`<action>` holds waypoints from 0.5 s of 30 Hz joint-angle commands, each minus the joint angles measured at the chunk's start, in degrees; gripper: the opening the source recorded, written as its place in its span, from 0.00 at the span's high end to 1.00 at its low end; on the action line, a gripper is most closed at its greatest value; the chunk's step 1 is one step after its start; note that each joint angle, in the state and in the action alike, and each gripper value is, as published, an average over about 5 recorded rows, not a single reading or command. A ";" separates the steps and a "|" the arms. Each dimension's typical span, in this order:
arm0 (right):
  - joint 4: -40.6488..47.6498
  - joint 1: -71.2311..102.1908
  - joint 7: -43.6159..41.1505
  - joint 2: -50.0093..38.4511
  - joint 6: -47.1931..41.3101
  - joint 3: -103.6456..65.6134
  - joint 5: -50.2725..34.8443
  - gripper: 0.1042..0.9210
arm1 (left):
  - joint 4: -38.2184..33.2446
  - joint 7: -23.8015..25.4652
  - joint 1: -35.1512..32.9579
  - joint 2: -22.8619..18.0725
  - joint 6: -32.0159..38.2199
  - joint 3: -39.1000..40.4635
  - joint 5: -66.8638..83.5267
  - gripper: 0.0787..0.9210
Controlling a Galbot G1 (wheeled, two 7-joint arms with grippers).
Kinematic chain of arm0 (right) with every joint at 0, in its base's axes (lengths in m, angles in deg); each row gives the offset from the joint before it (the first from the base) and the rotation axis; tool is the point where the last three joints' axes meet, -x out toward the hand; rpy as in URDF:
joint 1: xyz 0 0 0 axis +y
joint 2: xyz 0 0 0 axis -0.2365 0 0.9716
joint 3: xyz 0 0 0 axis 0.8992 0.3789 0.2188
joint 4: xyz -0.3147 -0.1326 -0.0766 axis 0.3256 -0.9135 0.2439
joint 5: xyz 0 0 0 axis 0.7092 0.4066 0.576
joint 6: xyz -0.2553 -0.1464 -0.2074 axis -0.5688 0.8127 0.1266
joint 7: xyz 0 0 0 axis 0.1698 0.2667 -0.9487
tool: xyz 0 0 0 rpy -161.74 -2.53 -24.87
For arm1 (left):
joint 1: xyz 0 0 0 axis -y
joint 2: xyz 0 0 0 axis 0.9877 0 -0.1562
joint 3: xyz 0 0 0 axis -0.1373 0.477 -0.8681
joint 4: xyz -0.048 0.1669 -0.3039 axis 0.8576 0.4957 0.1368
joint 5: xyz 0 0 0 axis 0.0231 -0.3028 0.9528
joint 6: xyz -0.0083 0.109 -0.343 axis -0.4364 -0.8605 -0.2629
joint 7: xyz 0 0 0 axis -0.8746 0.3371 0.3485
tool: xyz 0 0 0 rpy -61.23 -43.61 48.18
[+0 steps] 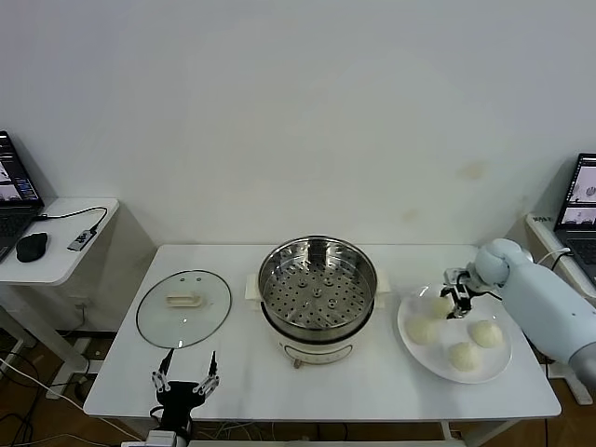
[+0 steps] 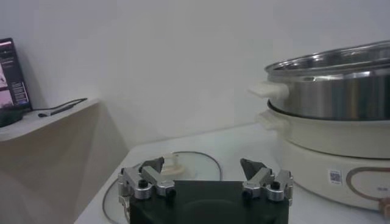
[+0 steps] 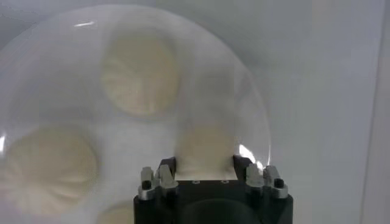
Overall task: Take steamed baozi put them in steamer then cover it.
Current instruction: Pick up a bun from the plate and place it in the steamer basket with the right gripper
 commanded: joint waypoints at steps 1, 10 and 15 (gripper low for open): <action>-7.40 -3.94 -0.50 -6.53 -1.18 3.88 -7.20 0.41 | -0.16 -0.02 0.02 0.12 -0.07 0.05 1.61 0.12; -18.80 -22.12 -1.47 -14.70 -4.26 16.35 -21.71 0.40 | 0.37 -0.50 0.61 0.13 1.59 -0.53 13.52 0.12; -21.45 -33.82 -1.57 -13.89 -5.02 24.17 -28.62 0.40 | 0.53 -0.15 0.43 0.38 2.08 -0.69 15.52 0.12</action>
